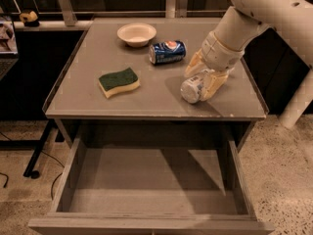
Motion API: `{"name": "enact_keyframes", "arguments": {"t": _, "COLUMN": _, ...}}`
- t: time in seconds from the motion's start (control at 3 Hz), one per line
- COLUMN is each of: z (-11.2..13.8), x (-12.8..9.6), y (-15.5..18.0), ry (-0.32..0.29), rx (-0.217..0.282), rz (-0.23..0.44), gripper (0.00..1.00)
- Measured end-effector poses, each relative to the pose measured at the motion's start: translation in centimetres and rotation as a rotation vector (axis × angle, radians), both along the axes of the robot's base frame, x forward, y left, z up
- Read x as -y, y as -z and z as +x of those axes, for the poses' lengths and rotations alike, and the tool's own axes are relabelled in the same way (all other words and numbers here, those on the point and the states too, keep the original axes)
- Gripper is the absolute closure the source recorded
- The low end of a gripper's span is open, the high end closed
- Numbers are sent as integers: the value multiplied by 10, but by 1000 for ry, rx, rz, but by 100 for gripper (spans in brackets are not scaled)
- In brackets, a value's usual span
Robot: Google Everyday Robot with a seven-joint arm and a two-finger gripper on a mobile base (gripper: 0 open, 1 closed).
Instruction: Place blue plastic bottle into top drawer
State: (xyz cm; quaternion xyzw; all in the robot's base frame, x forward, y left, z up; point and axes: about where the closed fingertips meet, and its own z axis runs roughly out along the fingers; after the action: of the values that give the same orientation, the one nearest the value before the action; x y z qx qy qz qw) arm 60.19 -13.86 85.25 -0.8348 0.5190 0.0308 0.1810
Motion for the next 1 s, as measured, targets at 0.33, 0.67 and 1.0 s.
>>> {"name": "enact_keyframes", "arguments": {"t": 0.33, "z": 0, "x": 0, "y": 0, "ry": 0, "rx": 0, "rz": 0, "gripper": 65}}
{"name": "enact_keyframes", "arguments": {"t": 0.67, "z": 0, "x": 0, "y": 0, "ry": 0, "rx": 0, "rz": 0, "gripper": 89}}
{"name": "enact_keyframes", "arguments": {"t": 1.0, "z": 0, "x": 0, "y": 0, "ry": 0, "rx": 0, "rz": 0, "gripper": 100}}
